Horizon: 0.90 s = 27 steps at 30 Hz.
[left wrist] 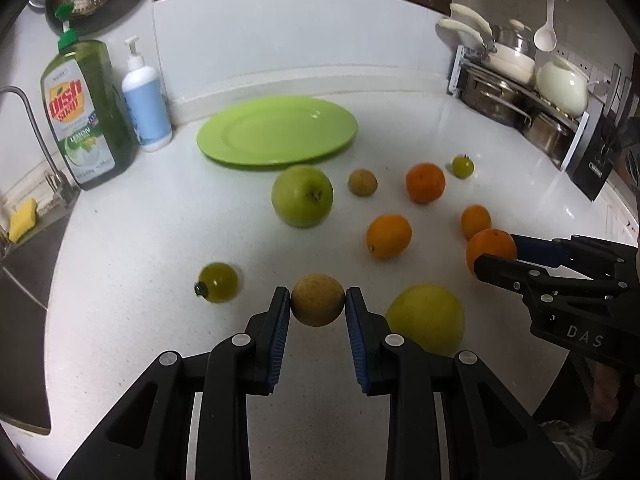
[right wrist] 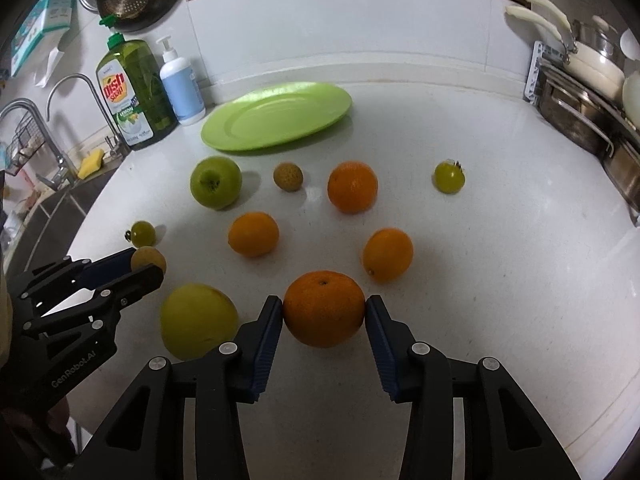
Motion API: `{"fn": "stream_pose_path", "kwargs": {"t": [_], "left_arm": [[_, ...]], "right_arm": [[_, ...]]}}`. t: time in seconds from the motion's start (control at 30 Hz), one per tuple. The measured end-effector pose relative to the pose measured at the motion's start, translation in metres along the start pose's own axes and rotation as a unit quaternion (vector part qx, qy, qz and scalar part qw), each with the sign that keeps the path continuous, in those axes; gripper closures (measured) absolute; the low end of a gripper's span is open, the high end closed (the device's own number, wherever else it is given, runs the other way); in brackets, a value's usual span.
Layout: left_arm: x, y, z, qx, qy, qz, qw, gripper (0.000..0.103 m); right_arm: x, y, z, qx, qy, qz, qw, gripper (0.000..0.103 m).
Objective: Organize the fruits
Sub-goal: 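Grasp the brown kiwi with the left tool while the right tool grasps a large orange, then lift and carry the kiwi and orange over the green plate with both tools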
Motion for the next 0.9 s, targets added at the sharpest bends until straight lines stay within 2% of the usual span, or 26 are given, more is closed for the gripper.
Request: {"fn": "stream_pose_path", "kwargs": {"t": [0.5,0.9], "left_arm": [[0.011,0.058,-0.029,-0.054,0.012,-0.011,0.9984,0.074],[0.039,0.117,-0.017,-0.074,0.02,-0.013,0.997,0.074]], "right_arm": [[0.007,0.066,-0.024,-0.085,0.039,-0.018,0.995,0.059],[0.024,0.141,-0.009,-0.121,0.061,-0.052,0.989,0.059]]}}
Point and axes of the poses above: each gripper's, at about its wrist camera, not at the fingertips, and z roughly the way its jaws point, x to its left, y to its top, the point moved 3 cm from there along z, roughly the way its jaws point, and after that the axes turned 13 degrees about -y, right-handed, at the moved point
